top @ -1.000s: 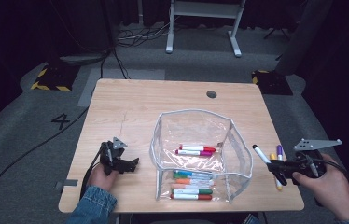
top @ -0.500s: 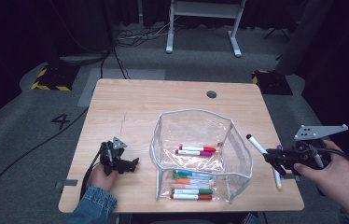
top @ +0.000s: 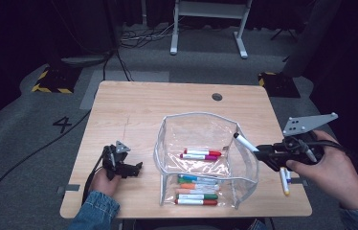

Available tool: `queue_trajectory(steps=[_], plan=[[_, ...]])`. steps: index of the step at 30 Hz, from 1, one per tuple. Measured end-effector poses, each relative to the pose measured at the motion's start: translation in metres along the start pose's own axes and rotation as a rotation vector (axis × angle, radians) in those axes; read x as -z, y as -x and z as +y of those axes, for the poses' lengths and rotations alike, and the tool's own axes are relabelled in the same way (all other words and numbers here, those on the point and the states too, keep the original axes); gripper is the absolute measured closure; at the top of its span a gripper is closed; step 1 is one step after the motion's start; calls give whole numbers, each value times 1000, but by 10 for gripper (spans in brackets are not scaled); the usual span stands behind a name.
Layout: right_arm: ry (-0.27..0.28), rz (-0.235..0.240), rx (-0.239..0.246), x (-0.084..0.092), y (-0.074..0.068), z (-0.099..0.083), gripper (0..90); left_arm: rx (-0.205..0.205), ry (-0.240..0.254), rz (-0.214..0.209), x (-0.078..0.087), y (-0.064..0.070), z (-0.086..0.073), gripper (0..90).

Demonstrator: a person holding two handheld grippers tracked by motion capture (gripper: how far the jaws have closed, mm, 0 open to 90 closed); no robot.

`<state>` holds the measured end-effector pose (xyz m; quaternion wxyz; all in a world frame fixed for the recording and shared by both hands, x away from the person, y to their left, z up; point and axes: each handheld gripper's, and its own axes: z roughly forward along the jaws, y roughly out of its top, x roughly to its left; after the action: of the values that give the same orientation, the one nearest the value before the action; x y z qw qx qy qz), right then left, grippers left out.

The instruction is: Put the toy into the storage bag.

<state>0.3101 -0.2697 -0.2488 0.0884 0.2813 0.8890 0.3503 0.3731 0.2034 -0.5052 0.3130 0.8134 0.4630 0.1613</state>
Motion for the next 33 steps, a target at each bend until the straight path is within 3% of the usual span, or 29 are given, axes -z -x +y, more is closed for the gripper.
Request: queue_trajectory(steps=[12,17,26,33], plan=[[-49,64,103,-24,-23,40,769,0,0,0,0,0,0,0],[-77,113,136,-38,-29,53,769,1,0,0,0,0,0,0],[-129,185,185,-68,-40,67,769,3,-2,-1,0,0,0,0],[-203,225,234,-95,-41,67,769,3,-2,-1,0,0,0,0]])
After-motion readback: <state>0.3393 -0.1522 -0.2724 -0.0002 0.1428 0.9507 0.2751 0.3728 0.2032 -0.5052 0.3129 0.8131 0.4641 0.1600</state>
